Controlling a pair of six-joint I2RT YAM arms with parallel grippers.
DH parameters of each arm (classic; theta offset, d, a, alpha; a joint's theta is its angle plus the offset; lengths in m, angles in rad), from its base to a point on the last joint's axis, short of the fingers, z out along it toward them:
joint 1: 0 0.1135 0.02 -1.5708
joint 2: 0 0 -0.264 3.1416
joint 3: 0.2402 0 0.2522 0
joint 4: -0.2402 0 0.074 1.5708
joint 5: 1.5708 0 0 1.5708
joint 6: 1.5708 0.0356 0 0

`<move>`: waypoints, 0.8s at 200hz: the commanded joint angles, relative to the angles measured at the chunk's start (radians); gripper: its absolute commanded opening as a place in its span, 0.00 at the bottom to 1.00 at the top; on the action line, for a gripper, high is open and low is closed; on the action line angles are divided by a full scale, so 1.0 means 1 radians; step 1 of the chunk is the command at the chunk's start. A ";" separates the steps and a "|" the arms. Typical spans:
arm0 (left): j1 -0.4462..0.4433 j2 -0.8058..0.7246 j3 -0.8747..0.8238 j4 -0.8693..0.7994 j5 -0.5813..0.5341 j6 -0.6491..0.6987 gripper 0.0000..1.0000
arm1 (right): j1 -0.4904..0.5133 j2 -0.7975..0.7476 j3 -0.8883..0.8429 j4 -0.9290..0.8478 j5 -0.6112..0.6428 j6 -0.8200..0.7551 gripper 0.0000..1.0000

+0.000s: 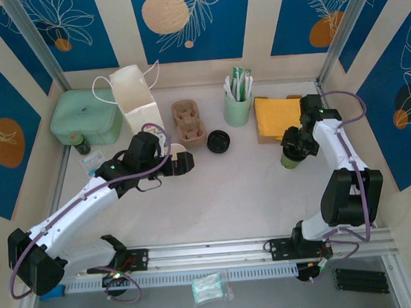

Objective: Pack the takeout coffee

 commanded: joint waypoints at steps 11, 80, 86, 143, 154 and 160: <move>0.009 0.002 0.038 0.009 0.024 0.025 1.00 | -0.002 0.024 0.014 0.006 -0.019 0.000 0.78; 0.010 0.006 0.047 0.003 0.030 0.027 1.00 | -0.001 0.008 0.022 0.001 -0.028 0.012 0.89; 0.009 0.007 0.049 0.001 0.030 0.028 0.99 | 0.000 0.003 0.023 0.002 -0.028 0.013 0.90; 0.009 0.014 0.072 -0.021 0.024 0.036 0.99 | 0.000 -0.023 0.031 0.009 -0.062 0.016 0.93; 0.009 0.015 0.074 -0.026 0.021 0.038 1.00 | 0.000 -0.025 0.032 0.011 -0.063 0.015 0.94; 0.009 0.015 0.077 -0.028 0.019 0.038 0.99 | 0.000 -0.026 0.032 0.013 -0.064 0.015 0.95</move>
